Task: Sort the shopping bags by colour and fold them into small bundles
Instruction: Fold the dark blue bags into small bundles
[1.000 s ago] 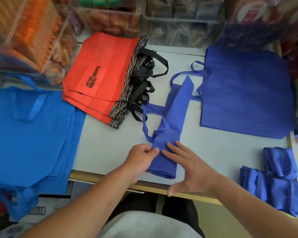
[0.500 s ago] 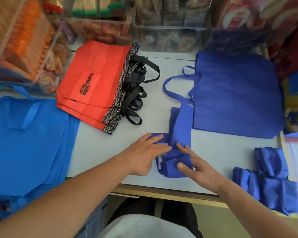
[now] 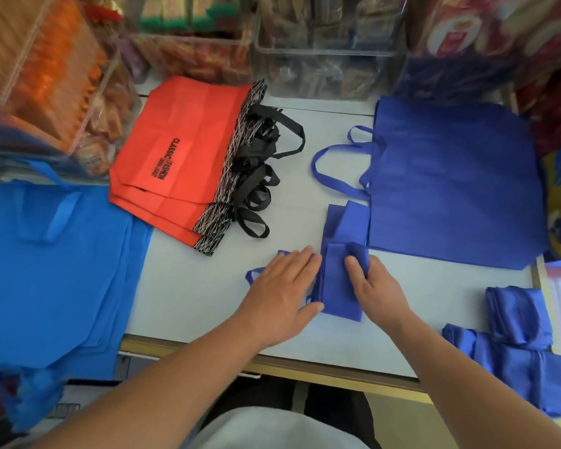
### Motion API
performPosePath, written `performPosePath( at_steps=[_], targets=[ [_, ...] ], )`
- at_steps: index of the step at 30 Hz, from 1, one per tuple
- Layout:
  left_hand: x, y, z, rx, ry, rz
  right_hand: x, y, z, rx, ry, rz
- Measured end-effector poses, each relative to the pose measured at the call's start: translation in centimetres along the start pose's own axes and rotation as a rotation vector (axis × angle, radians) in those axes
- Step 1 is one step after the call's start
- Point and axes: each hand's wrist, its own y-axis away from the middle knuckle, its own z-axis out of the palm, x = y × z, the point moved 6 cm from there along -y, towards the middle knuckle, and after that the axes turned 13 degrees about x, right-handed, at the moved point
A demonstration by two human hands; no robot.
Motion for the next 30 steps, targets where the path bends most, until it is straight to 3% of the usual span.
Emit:
performPosePath(
  at_steps=[7,11,19,23,26,30],
  targets=[
    [1.0,-2.2,3.5,-0.039,-0.092,0.03,-2.0,-4.5,-1.0,0.101,-0.029,0.03],
    [0.4,-3.6,4.5,-0.072,-0.146,-0.046,-3.1,-6.9,-0.4,0.122,0.147,-0.08],
    [-1.1,-4.3,6.6,-0.166,-0.071,-0.145,-4.1,-12.5,-0.3,-0.003,0.268,-0.169],
    [-1.4,-4.2,6.8,-0.091,-0.111,-0.086,-4.4,-13.8,0.0,0.06,0.244,-0.235],
    [-0.6,-3.6,6.3,0.021,-0.177,0.112,-4.6,-13.8,0.6,0.093,0.284,-0.275],
    [-1.4,-1.3,7.0,-0.1,-0.034,0.093,-4.6,-12.9,1.2,0.1,0.296,-0.318]
  ],
)
